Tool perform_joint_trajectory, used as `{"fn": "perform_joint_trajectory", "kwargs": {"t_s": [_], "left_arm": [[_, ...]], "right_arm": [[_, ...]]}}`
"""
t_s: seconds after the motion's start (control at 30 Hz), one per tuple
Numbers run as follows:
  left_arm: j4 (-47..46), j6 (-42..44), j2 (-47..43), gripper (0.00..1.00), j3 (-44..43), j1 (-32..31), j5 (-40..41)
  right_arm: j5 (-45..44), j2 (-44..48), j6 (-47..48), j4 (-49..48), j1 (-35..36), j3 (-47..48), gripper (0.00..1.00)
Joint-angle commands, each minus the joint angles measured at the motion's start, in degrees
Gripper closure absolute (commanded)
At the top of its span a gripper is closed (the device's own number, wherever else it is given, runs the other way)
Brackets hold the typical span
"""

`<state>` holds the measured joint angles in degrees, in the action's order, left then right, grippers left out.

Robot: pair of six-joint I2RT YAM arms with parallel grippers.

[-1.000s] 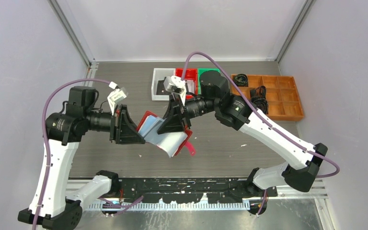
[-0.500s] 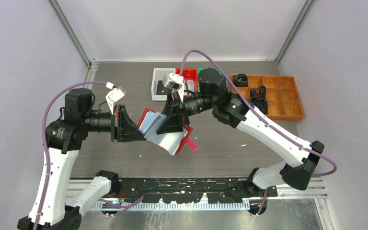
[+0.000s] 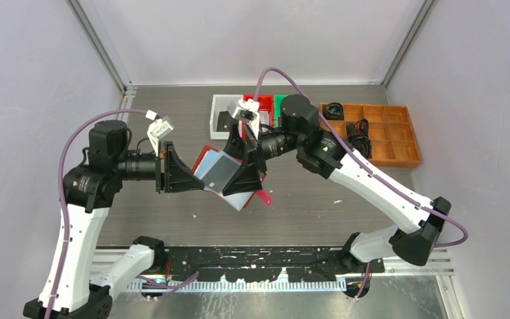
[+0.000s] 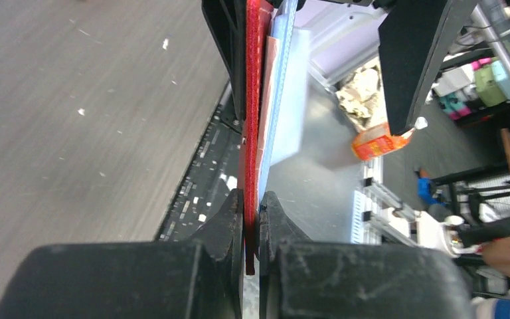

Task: Take the credit cards out of the card holder
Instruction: Remove the credit card from the card holder.

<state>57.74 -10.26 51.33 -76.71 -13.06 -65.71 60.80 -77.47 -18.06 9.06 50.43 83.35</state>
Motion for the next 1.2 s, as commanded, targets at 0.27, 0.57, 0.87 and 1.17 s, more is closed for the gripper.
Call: {"fn": "perform_joint_trajectory", "kwargs": {"t_s": [0.27, 0.57, 0.87, 1.17], "left_arm": [[1.87, 3.02, 1.05, 1.0, -5.14, 0.14, -3.56], [-16.22, -18.94, -0.24, 1.0, 0.94, 0.14, -15.03], [-16.84, -18.71, -0.3, 1.0, 1.25, 0.14, -14.52], [-16.77, -19.19, 0.5, 0.48, -0.39, 0.13, -13.41]], "right_arm": [[-15.06, 8.47, 6.18, 11.13, -2.64, 2.75, 0.12], [-8.82, 5.72, -0.88, 4.87, -2.62, 0.95, 0.31], [-4.58, 6.11, -7.76, -2.55, -2.62, -2.08, 0.78], [-5.5, 7.42, -6.4, -3.58, -2.67, -5.13, 0.95]]}}
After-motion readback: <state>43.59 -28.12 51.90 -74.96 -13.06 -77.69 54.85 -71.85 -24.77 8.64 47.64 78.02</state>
